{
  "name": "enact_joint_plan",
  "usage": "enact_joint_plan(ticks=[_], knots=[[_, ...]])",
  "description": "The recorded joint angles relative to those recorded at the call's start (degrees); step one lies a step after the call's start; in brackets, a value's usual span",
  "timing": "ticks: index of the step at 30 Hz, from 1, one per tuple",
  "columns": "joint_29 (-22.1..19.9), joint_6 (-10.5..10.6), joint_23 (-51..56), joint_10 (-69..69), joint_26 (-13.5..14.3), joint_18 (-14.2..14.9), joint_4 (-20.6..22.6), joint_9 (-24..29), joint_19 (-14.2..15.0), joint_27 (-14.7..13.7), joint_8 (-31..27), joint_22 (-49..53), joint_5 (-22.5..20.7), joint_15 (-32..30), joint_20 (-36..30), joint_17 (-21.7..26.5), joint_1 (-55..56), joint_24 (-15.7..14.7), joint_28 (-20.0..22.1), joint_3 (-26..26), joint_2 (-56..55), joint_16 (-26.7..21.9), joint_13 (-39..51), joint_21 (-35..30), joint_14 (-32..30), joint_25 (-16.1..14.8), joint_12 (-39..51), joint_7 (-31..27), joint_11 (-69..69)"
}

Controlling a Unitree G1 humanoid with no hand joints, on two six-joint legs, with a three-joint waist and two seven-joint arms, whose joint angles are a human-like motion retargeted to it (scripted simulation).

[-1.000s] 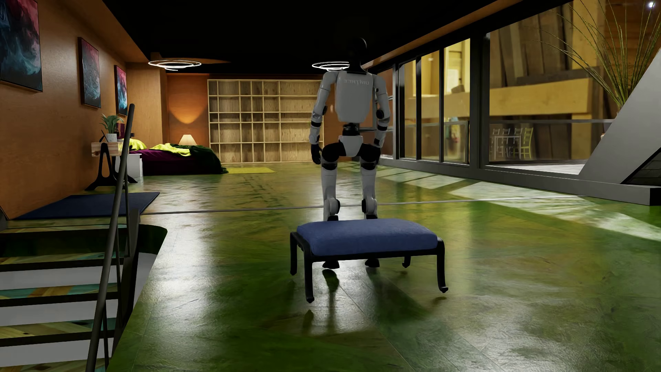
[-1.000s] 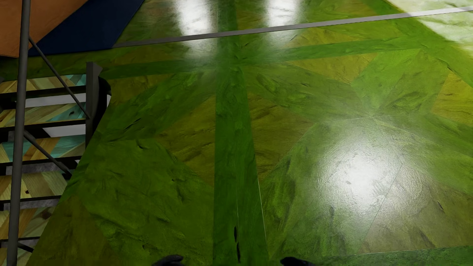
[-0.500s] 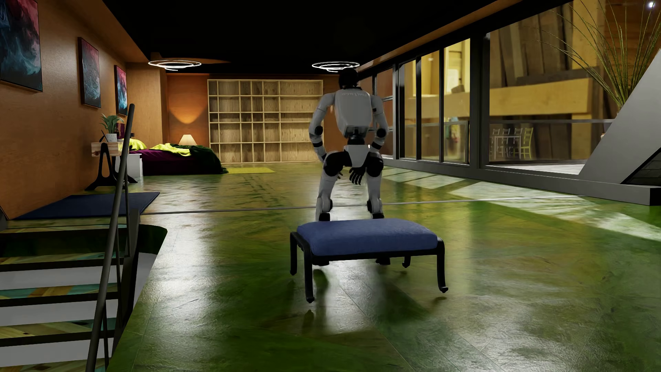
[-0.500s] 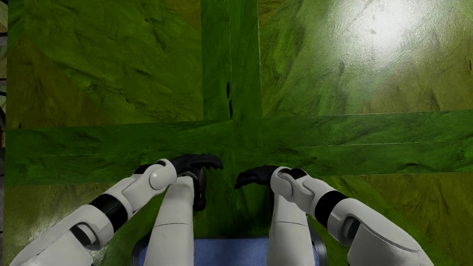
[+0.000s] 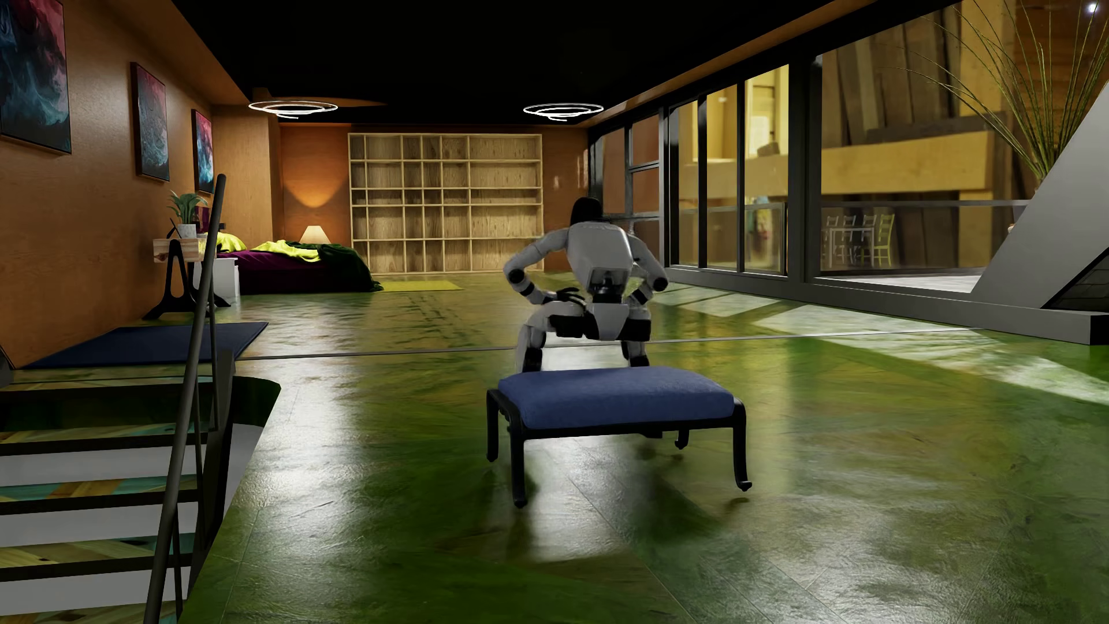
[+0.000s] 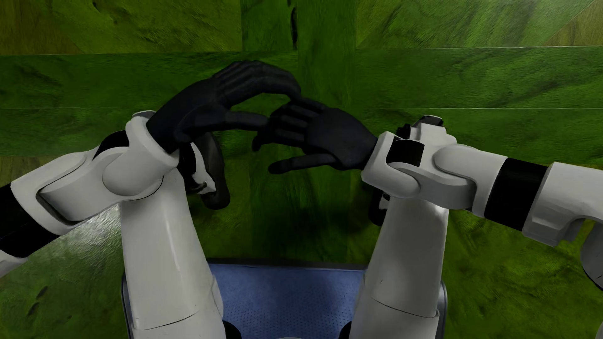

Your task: Sit on the chair

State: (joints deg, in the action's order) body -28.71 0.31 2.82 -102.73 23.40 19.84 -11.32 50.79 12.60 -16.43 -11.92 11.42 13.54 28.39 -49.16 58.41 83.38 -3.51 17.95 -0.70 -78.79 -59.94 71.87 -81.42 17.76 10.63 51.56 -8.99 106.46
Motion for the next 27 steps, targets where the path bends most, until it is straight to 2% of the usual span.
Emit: enact_joint_plan(ticks=[3, 7, 11, 13, 14, 16, 17, 18, 20, 21, 22, 23, 24, 25, 26, 27], knots=[[0.0, -0.1, 1.6, -5.6, -0.5, -0.9, -0.2, 0.2, 0.2, 0.7, -1.0, 1.5, 0.1, 0.2, 3.2, 1.9, 1.2, 0.1, -0.4, 0.2, -1.5, -0.3, -2.2, 2.7, 0.1, -0.2, -2.6, -0.6, 5.4], [5.6, 0.0, -2.4, -10.0, -2.9, -2.7, 0.5, -1.6, -0.1, 2.3, -2.0, -2.5, 0.0, -1.3, 6.8, -1.1, -1.5, 2.7, -5.9, 0.5, 0.5, 3.8, -11.3, 12.5, -0.8, 1.7, -6.5, -0.6, 9.4], [13.4, -0.1, -13.3, -9.9, -4.7, -3.9, -0.2, -4.3, -0.4, 2.9, -1.0, -11.8, 0.4, -3.8, 12.0, -10.1, -9.1, 7.0, -12.3, 0.3, 8.0, 10.7, -25.2, 26.8, -3.1, 4.3, -15.0, -0.2, 9.3], [15.2, -0.7, -19.5, -9.2, -5.8, -4.2, -0.3, -5.6, -1.3, 3.9, -0.8, -15.9, 0.1, -5.1, 17.5, -16.3, -12.7, 9.1, -14.4, 0.1, 11.0, 15.4, -32.2, 34.8, -4.3, 4.9, -20.8, 0.4, 8.8], [14.8, -1.0, -22.5, -8.9, -6.2, -4.3, -0.4, -6.3, -1.6, 4.5, -0.8, -17.9, -0.3, -5.7, 20.1, -19.9, -14.1, 9.5, -14.3, 0.0, 12.3, 17.6, -35.4, 38.4, -4.8, 4.9, -23.8, 0.4, 8.6], [11.0, -1.1, -28.2, -8.1, -6.7, -5.1, 0.0, -7.8, -2.3, 6.0, -0.3, -23.1, -0.9, -6.5, 24.7, -26.6, -16.8, 9.3, -11.2, -0.1, 15.1, 23.1, -41.3, 45.5, -5.7, 2.5, -29.2, 0.6, 7.8], [7.8, -1.1, -30.6, -7.9, -7.3, -5.5, 0.0, -8.7, -2.6, 7.1, -0.2, -25.8, -1.3, -6.9, 27.0, -29.7, -17.7, 8.4, -8.9, -0.1, 16.2, 25.8, -43.9, 48.5, -5.9, 0.3, -31.5, 0.6, 7.6], [6.7, -0.9, -32.6, -8.0, -8.6, -6.0, 0.1, -9.5, -3.0, 8.8, 0.1, -28.2, -1.7, -6.9, 28.8, -32.3, -18.6, 7.2, -6.5, 0.0, 17.4, 28.3, -46.2, 51.1, -6.0, -2.4, -33.6, 0.6, 7.4], [8.5, -0.3, -37.9, -8.3, -10.7, -7.3, 0.5, -11.3, -3.7, 10.3, 0.7, -35.0, -2.0, -6.5, 31.1, -35.1, -20.2, 1.9, -4.0, 0.1, 19.9, 32.9, -50.0, 54.7, -5.6, -9.1, -36.8, 0.7, 7.2], [9.4, -0.1, -41.6, -8.6, -10.5, -7.9, 0.7, -12.4, -3.7, 10.3, 0.7, -39.2, -2.2, -6.7, 32.1, -35.5, -20.8, 0.4, -2.8, 0.1, 20.6, 34.6, -51.7, 56.0, -5.1, -9.8, -38.1, 0.7, 7.4], [11.6, 0.1, -45.6, -8.9, -11.6, -8.1, 0.8, -13.4, -4.0, 11.9, 0.7, -43.7, -2.6, -6.7, 32.9, -35.3, -21.1, 0.0, -3.5, 0.2, 21.3, 35.8, -53.0, 56.7, -5.2, -9.5, -38.9, 0.6, 7.4], [17.1, 0.3, -50.4, -9.2, -13.6, -8.6, 1.1, -14.3, -4.3, 13.4, 0.8, -48.9, -2.9, -6.7, 33.2, -34.7, -21.4, -0.4, -6.1, 0.3, 22.0, 36.5, -54.1, 57.2, -5.0, -9.8, -39.4, 0.5, 7.4], [23.6, 0.4, -55.2, -9.4, -15.9, -9.1, 1.3, -15.1, -4.5, 14.7, 0.8, -54.6, -3.2, -6.6, 33.2, -34.0, -21.6, 0.0, -11.9, 0.4, 22.6, 36.6, -55.2, 57.6, -4.8, -9.2, -39.5, 0.5, 7.4], [28.1, 0.6, -59.2, -9.5, -17.1, -9.6, 1.6, -15.9, -4.9, 15.1, 1.0, -60.0, -3.5, -6.6, 32.6, -33.4, -21.7, 2.6, -16.4, 0.4, 23.0, 36.6, -56.7, 57.6, -4.7, -6.7, -39.6, 0.6, 7.4], [32.7, 0.6, -62.0, -9.6, -18.0, -10.0, 1.9, -16.5, -5.1, 15.5, 1.0, -64.3, -3.8, -6.6, 31.7, -33.3, -21.8, 6.5, -22.2, 0.5, 23.4, 36.6, -58.7, 57.9, -4.7, -3.8, -39.9, 0.7, 7.3], [34.8, 0.5, -64.1, -9.6, -17.3, -10.2, 2.1, -17.0, -5.2, 14.4, 0.9, -67.6, -4.1, -6.6, 31.0, -33.6, -21.8, 10.2, -25.4, 0.7, 23.5, 36.8, -60.9, 58.7, -4.8, -0.5, -40.6, 0.6, 7.3]])
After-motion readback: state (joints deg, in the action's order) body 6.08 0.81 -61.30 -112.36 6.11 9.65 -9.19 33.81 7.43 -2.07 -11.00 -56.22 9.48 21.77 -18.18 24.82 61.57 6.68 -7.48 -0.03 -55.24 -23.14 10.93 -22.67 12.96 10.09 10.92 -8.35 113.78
